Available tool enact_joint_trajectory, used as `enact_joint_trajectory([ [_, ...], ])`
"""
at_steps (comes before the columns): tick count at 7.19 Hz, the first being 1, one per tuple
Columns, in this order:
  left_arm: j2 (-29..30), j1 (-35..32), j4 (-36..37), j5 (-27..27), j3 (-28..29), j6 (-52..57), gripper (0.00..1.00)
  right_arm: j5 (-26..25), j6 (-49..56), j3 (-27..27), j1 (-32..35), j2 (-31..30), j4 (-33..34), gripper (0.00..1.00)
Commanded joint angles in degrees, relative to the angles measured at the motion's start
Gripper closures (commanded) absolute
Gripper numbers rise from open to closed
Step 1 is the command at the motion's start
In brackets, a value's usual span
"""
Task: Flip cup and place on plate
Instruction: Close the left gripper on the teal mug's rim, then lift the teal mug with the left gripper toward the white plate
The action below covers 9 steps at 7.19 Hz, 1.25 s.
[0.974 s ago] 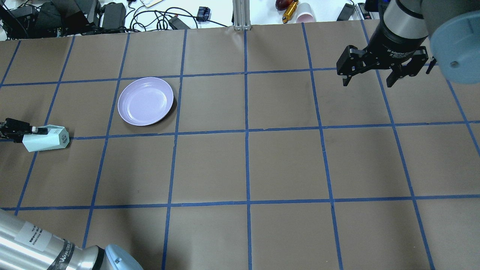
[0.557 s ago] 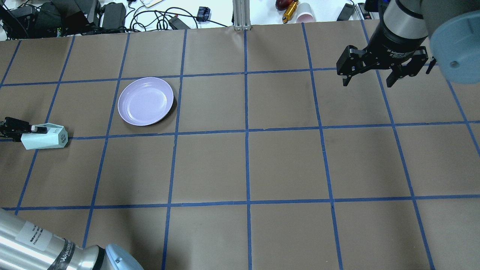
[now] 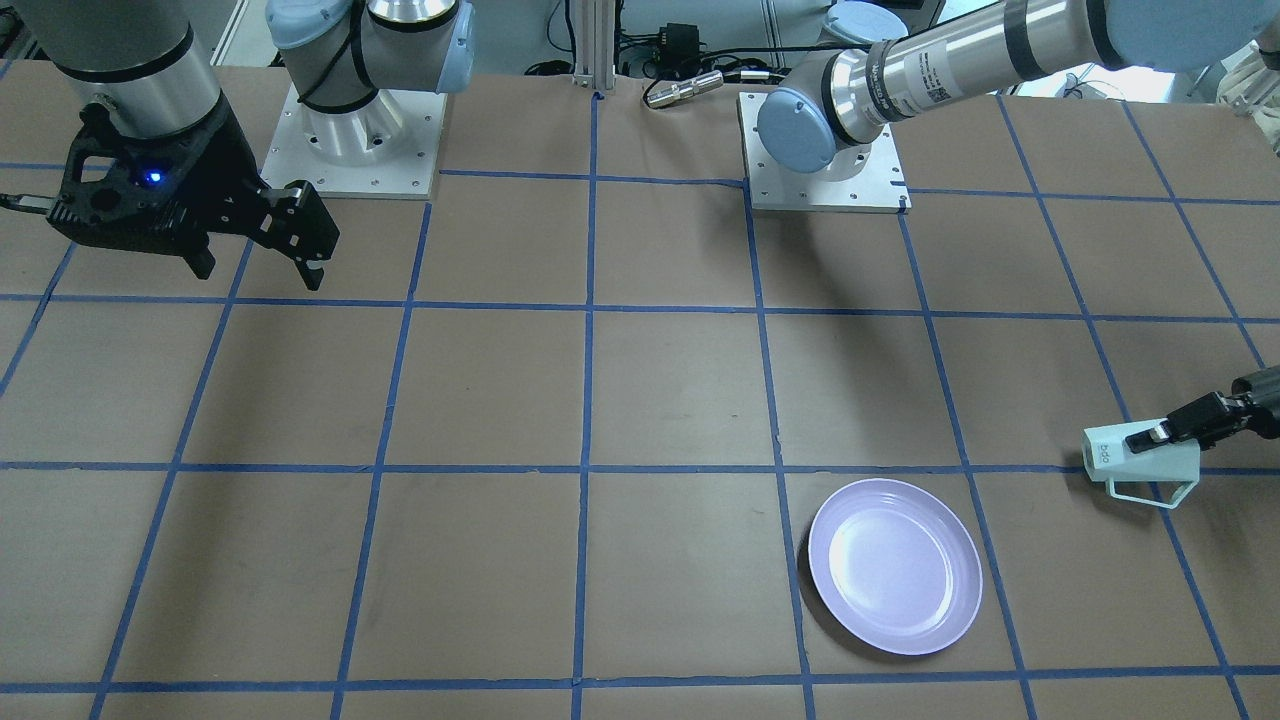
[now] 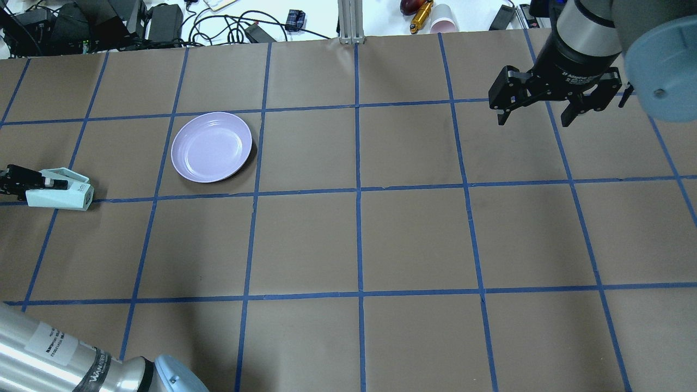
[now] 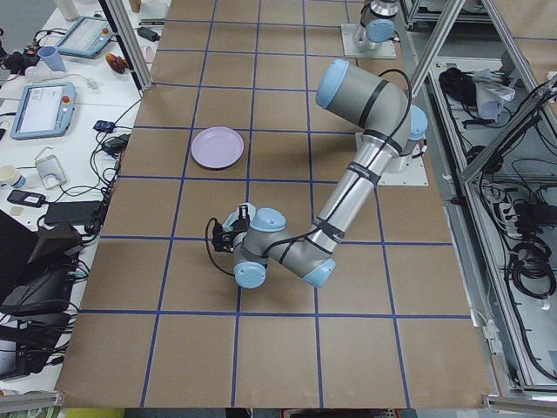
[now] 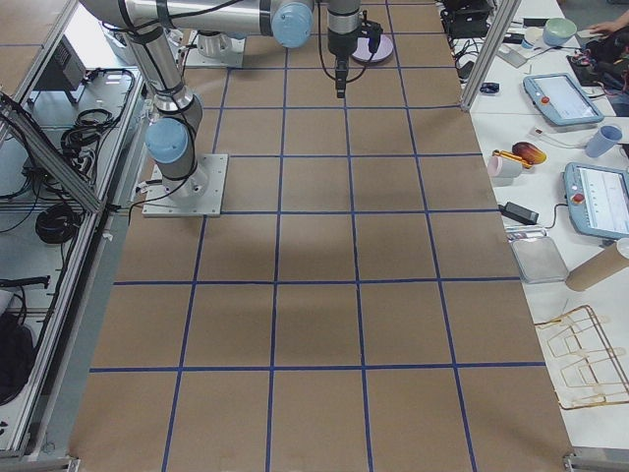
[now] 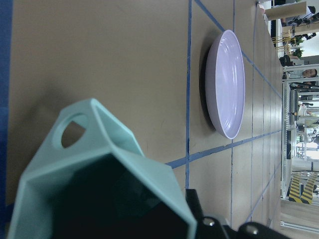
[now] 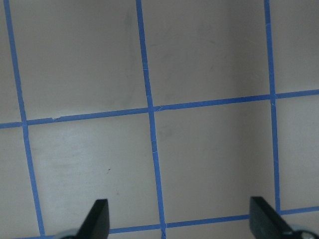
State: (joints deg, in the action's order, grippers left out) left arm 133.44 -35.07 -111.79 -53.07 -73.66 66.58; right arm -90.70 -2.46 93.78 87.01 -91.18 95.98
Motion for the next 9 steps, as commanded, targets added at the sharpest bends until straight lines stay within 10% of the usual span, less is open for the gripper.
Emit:
enact_joint_trajectory([
  [1, -0.46, -0.08, 0.0, 0.08, 0.01, -0.05, 1.0, 0.0, 0.0, 0.0, 0.0, -0.05, 0.0, 0.0],
  [9, -6.51, -3.67, 0.79, -0.18, -2.89, -3.74, 1.0, 0.0, 0.0, 0.0, 0.0, -0.05, 0.0, 0.0],
])
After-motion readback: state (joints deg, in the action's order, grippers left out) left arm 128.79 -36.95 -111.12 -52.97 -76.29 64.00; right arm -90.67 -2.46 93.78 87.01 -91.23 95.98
